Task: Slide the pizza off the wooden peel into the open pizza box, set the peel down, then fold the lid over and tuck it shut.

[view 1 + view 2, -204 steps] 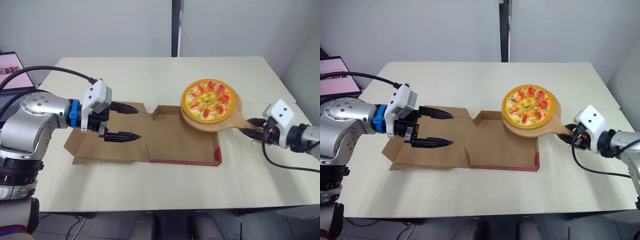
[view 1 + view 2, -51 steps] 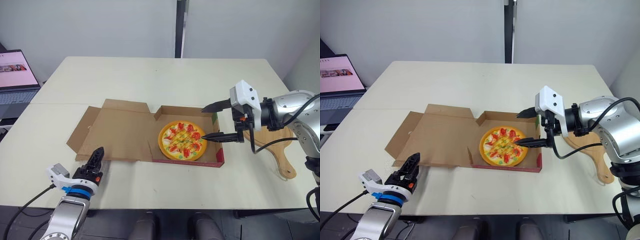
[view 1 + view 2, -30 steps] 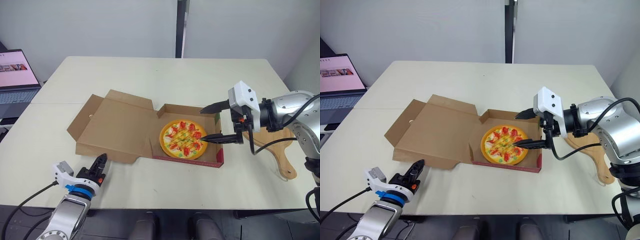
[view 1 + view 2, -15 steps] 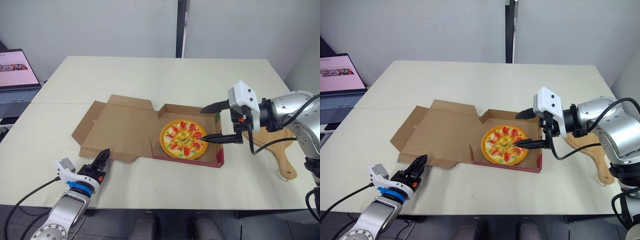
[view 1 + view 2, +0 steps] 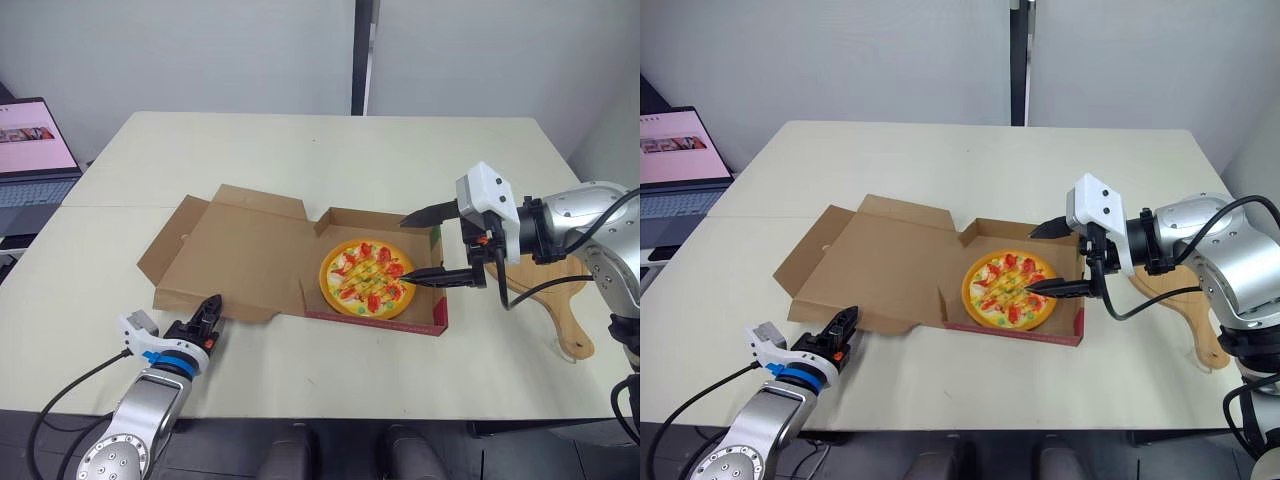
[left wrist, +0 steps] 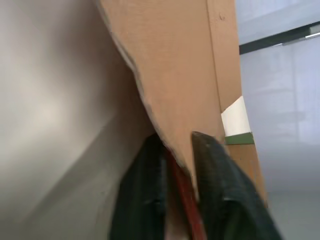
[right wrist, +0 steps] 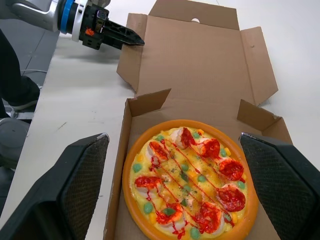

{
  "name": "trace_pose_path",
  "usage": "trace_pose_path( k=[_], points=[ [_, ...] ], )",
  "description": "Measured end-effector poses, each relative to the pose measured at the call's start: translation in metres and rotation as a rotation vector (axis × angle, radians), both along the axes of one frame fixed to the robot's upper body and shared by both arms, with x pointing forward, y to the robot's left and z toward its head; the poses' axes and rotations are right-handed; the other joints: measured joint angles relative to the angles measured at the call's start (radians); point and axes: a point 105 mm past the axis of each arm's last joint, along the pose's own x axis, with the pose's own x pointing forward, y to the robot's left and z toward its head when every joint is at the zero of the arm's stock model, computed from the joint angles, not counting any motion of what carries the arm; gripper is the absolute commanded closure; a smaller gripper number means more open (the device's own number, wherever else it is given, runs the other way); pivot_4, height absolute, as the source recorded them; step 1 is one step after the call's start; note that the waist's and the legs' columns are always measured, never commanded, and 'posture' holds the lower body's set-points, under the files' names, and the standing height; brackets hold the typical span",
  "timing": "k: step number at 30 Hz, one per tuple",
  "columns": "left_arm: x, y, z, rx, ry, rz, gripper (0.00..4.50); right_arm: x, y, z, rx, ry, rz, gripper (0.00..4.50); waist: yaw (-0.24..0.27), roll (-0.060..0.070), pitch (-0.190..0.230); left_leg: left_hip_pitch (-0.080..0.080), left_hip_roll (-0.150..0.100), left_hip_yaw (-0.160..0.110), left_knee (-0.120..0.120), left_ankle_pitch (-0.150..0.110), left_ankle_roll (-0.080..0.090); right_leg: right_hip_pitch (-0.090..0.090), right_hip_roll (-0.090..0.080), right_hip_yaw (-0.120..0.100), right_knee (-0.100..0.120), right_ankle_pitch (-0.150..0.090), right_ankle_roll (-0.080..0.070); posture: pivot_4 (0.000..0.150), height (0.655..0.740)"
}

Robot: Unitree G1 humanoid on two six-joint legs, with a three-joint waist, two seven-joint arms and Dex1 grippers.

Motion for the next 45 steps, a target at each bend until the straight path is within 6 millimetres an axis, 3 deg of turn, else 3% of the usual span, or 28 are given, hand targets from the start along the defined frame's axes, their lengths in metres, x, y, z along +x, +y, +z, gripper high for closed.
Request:
trace_pose_path(
  k=[12,19,22,24,27,33,38,45],
  points=[
    [0.000,-0.001,0.008,0.049,-0.034,-0.002,4.49,0.005,-0.001,0.001,-0.002,-0.045,-0.028,0.00,0.000,0.000,0.000,0.000,0.000,0.000,0.000,0.000,0.000,0.000,0.000,0.000,0.000,0.000,0.000,0.150,0.7318],
    [0.004,-0.004,0.034,0.182,-0.146,-0.078,4.49,0.039,-0.010,0.000,0.016,-0.155,-0.211,0.00,0.000,0.000,0.000,0.000,0.000,0.000,-0.001,0.000,0.000,0.000,0.000,0.000,-0.001,0.000,0.000,0.150,0.7318],
    [0.004,-0.009,0.052,0.260,-0.213,-0.153,4.50,0.059,-0.023,0.000,-0.015,-0.198,-0.324,0.65,-0.001,-0.001,0.001,0.000,0.000,0.000,-0.001,0.000,0.000,-0.001,0.000,0.000,-0.001,0.000,0.000,0.150,0.7318],
    [0.005,-0.016,0.066,0.298,-0.272,-0.202,4.50,0.068,-0.031,-0.003,-0.040,-0.219,-0.375,1.33,-0.002,-0.001,0.001,0.000,0.000,0.000,-0.001,0.000,0.000,-0.001,0.000,0.000,-0.001,0.000,0.000,0.150,0.7318],
    [0.007,-0.029,0.083,0.349,-0.354,-0.282,4.50,0.073,-0.032,-0.008,-0.061,-0.230,-0.393,2.51,-0.004,-0.001,0.002,-0.001,0.000,0.000,-0.002,0.000,0.000,-0.001,0.000,0.000,-0.001,0.000,0.000,0.150,0.7318],
    [0.002,-0.052,0.104,0.495,-0.470,-0.448,4.50,0.079,-0.035,-0.014,-0.079,-0.244,-0.424,4.46,-0.007,-0.001,0.002,-0.001,0.000,0.000,-0.002,0.000,0.000,-0.001,0.000,0.000,-0.002,0.000,0.000,0.150,0.7318],
    [-0.006,-0.069,0.108,0.622,-0.539,-0.573,4.50,0.098,-0.042,-0.022,-0.126,-0.262,-0.490,4.46,-0.009,0.000,0.003,-0.001,0.000,0.001,-0.002,0.000,0.000,-0.001,0.000,0.001,-0.002,0.000,0.000,0.150,0.7318],
    [-0.004,-0.077,0.106,0.677,-0.573,-0.607,4.50,0.144,-0.051,-0.033,-0.321,-0.335,-0.545,4.46,-0.011,-0.001,0.004,-0.001,0.000,0.001,-0.002,0.002,-0.004,-0.001,0.001,0.001,-0.002,0.000,0.000,0.150,0.7318]
  ],
)
